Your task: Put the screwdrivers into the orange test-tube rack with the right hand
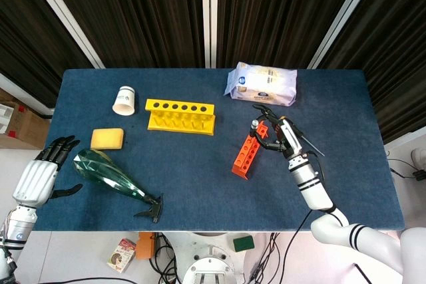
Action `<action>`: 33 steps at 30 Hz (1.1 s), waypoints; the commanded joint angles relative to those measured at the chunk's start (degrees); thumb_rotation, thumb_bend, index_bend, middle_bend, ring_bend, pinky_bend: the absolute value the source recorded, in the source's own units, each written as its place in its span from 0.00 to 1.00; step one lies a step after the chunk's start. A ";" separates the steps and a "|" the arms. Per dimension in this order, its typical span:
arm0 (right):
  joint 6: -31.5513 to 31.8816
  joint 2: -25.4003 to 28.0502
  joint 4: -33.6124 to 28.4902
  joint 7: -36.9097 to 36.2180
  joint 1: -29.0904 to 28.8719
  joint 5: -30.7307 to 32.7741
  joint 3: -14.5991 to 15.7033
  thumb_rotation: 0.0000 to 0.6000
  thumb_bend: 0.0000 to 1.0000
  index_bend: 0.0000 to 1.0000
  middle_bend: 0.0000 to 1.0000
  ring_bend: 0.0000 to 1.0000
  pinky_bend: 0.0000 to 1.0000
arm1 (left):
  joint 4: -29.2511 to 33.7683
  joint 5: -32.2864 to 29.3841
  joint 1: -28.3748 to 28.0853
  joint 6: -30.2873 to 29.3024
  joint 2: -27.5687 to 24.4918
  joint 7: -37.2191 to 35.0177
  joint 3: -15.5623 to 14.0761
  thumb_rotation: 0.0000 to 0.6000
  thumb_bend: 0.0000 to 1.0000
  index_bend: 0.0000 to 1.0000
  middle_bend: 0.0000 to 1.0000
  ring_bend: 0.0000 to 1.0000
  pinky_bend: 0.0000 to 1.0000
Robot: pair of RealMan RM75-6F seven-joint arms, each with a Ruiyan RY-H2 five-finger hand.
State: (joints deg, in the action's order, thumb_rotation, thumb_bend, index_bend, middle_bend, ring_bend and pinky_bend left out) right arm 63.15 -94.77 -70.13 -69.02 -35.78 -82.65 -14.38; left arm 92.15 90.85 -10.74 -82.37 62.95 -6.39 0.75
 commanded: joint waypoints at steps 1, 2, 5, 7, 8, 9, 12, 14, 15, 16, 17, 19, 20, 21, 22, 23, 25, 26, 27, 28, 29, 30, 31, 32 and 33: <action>-0.10 -0.12 0.36 -0.12 -0.02 0.03 0.20 1.00 0.42 0.74 0.12 0.00 0.00 | -0.01 0.07 0.03 -0.04 -0.06 -0.10 -0.05 1.00 0.06 0.12 0.09 0.06 0.24; -0.11 -0.19 0.56 -0.14 -0.02 0.04 0.29 1.00 0.42 0.74 0.12 0.00 0.00 | -0.03 0.06 0.04 -0.06 -0.08 -0.17 -0.05 1.00 0.06 0.12 0.09 0.06 0.24; -0.13 -0.37 1.14 0.02 -0.01 -0.01 0.58 1.00 0.42 0.74 0.12 0.00 0.00 | -0.04 0.04 0.09 -0.13 -0.16 -0.30 -0.05 1.00 0.05 0.12 0.09 0.06 0.24; -0.06 -0.52 1.67 0.36 0.05 -0.13 0.88 1.00 0.42 0.74 0.12 0.00 0.00 | -0.04 0.10 0.13 -0.23 -0.20 -0.38 -0.07 1.00 0.06 0.12 0.09 0.06 0.24; -0.06 -0.66 2.09 0.59 0.06 -0.22 1.10 1.00 0.42 0.74 0.12 0.00 0.00 | -0.03 0.14 0.15 -0.27 -0.22 -0.45 -0.07 1.00 0.06 0.12 0.09 0.06 0.24; -0.10 -0.77 2.41 0.72 0.10 -0.25 1.28 1.00 0.42 0.74 0.12 0.00 0.00 | -0.01 0.14 0.17 -0.29 -0.24 -0.50 -0.07 1.00 0.06 0.12 0.09 0.06 0.24; -0.28 -1.02 3.28 0.71 0.22 -0.18 1.68 1.00 0.42 0.74 0.12 0.00 0.00 | 0.05 0.28 0.22 -0.54 -0.30 -0.70 -0.04 1.00 0.06 0.12 0.09 0.06 0.24; -0.40 -1.15 3.86 0.72 0.31 -0.11 1.88 1.00 0.42 0.74 0.12 0.00 0.00 | -0.13 0.43 0.29 -0.88 -0.20 -0.92 0.03 1.00 0.06 0.12 0.09 0.06 0.24; -0.47 -1.18 4.05 0.69 0.33 -0.11 1.99 1.00 0.42 0.74 0.12 0.00 0.00 | -0.19 0.46 0.30 -0.90 -0.19 -0.95 0.01 1.00 0.06 0.12 0.09 0.06 0.24; -0.55 -1.21 4.22 0.68 0.33 -0.14 2.09 1.00 0.42 0.74 0.12 0.00 0.00 | -0.23 0.42 0.30 -0.82 -0.20 -0.95 -0.02 1.00 0.06 0.12 0.09 0.06 0.24; -0.66 -1.24 4.42 0.68 0.33 -0.21 2.26 1.00 0.42 0.74 0.12 0.00 0.00 | -0.24 0.32 0.27 -0.65 -0.21 -0.90 -0.04 1.00 0.06 0.12 0.09 0.06 0.24; -0.83 -1.24 4.59 0.75 0.23 -0.41 2.48 1.00 0.42 0.74 0.11 0.00 0.00 | -0.15 0.23 0.19 -0.38 -0.25 -0.76 -0.07 1.00 0.06 0.12 0.09 0.06 0.24; -0.94 -1.25 4.68 0.87 0.18 -0.45 2.56 1.00 0.41 0.74 0.11 0.00 0.00 | -0.03 0.20 0.15 -0.27 -0.30 -0.69 -0.07 1.00 0.06 0.12 0.09 0.06 0.24; -1.04 -1.28 4.74 0.99 0.14 -0.43 2.61 1.00 0.41 0.74 0.11 0.00 0.00 | 0.03 0.20 0.13 -0.23 -0.33 -0.65 -0.08 1.00 0.06 0.12 0.09 0.06 0.24; -1.16 -1.29 4.79 1.10 0.10 -0.43 2.67 1.00 0.41 0.74 0.11 0.00 0.00 | 0.07 0.22 0.13 -0.22 -0.34 -0.62 -0.10 1.00 0.06 0.12 0.09 0.06 0.24; -1.30 -1.29 4.87 1.27 0.07 -0.42 2.76 1.00 0.41 0.73 0.11 0.00 0.00 | 0.11 0.21 0.14 -0.23 -0.37 -0.60 -0.09 1.00 0.06 0.12 0.09 0.06 0.24; -1.37 -1.30 4.93 1.67 0.05 -0.37 2.82 1.00 0.41 0.73 0.10 0.00 0.00 | 0.11 0.13 0.16 -0.23 -0.36 -0.61 -0.07 1.00 0.06 0.12 0.09 0.06 0.24; -1.39 -1.30 4.91 1.84 0.06 -0.35 2.85 1.00 0.41 0.72 0.10 0.00 0.00 | 0.11 0.09 0.16 -0.21 -0.36 -0.61 -0.07 1.00 0.06 0.12 0.09 0.06 0.24; -1.39 -1.30 4.88 2.02 0.08 -0.34 2.89 1.00 0.41 0.72 0.10 0.00 0.00 | 0.10 0.06 0.15 -0.18 -0.37 -0.60 -0.06 1.00 0.05 0.12 0.09 0.06 0.24; -1.36 -1.27 4.86 2.19 0.11 -0.36 2.95 1.00 0.41 0.71 0.10 0.00 0.00 | 0.12 0.06 0.14 -0.15 -0.38 -0.59 -0.06 1.00 0.06 0.12 0.09 0.06 0.24; -1.35 -1.24 4.84 2.44 0.14 -0.37 3.02 1.00 0.41 0.71 0.10 0.00 0.00 | 0.13 0.07 0.12 -0.11 -0.39 -0.56 -0.07 1.00 0.06 0.12 0.09 0.06 0.24; -1.32 -1.23 4.85 2.64 0.18 -0.37 3.07 1.00 0.41 0.71 0.10 0.00 0.00 | 0.14 0.09 0.11 -0.08 -0.39 -0.56 -0.09 1.00 0.06 0.12 0.09 0.06 0.24; -1.31 -1.23 4.86 2.83 0.19 -0.35 3.09 1.00 0.41 0.70 0.10 0.00 0.00 | 0.16 0.11 0.09 -0.05 -0.40 -0.54 -0.10 1.00 0.06 0.12 0.09 0.06 0.24; -1.29 -1.22 4.85 3.10 0.21 -0.30 3.09 1.00 0.41 0.70 0.10 0.00 0.00 | 0.16 0.10 0.08 0.01 -0.40 -0.53 -0.11 1.00 0.06 0.12 0.09 0.06 0.24; -1.29 -1.20 4.80 3.29 0.21 -0.27 3.07 1.00 0.41 0.68 0.10 0.00 0.00 | 0.15 0.07 0.07 0.05 -0.40 -0.54 -0.11 1.00 0.06 0.12 0.09 0.06 0.24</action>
State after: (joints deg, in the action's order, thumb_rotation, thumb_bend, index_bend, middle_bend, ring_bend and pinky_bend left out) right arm 61.85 -95.98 -65.31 -65.80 -35.58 -82.95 -11.31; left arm 92.31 90.93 -10.67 -82.33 62.55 -6.93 0.63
